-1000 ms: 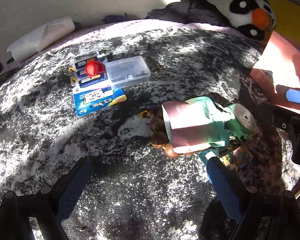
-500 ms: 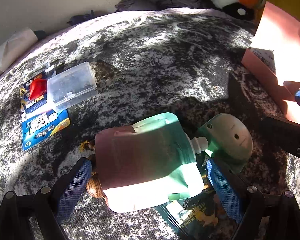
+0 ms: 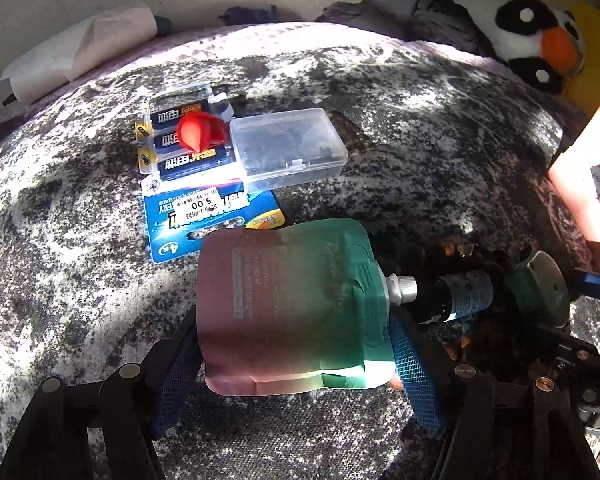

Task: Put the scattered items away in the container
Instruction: 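Grasp the pink-green spouted pouch with left tool while right grasps the green round lid, then carry the pouch and green lid with both tools over the pink box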

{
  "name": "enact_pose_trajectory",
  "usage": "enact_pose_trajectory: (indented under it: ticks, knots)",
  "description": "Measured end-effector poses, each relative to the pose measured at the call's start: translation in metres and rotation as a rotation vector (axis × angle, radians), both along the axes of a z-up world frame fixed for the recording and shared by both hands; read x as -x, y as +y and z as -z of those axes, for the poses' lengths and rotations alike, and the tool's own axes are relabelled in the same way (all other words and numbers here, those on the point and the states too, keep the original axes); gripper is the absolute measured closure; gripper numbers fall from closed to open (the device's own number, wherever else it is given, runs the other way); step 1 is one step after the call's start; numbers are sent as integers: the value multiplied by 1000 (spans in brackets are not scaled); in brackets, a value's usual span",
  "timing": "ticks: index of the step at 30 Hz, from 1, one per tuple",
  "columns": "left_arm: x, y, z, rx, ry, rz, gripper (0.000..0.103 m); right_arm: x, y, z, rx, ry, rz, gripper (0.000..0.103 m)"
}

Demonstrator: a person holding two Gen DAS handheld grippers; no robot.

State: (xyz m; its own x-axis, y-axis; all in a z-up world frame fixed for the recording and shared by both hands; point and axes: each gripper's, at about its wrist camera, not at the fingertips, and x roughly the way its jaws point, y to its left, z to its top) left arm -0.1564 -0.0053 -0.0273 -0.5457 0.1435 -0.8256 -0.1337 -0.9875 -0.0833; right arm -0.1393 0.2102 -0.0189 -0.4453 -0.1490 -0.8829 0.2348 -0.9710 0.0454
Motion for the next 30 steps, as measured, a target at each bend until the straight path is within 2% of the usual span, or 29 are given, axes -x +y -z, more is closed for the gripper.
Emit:
enact_pose_trajectory:
  ticks: [4, 6, 11, 19, 30]
  knots:
    - [-7, -3, -3, 24, 10, 6, 28, 2, -11, 4, -13, 4, -23, 22]
    - [-11, -3, -4, 31, 11, 10, 28, 2, -11, 1, -5, 11, -19, 44]
    - [-26, -5, -12, 41, 25, 12, 28, -1, -14, -4, 6, 15, -21, 44]
    - [-53, -14, -40, 34, 78, -9, 28, -22, -30, -29, 21, 83, -41, 44]
    - [-103, -32, -79, 27, 160, -42, 28, -80, -53, -73, -3, 190, -122, 44]
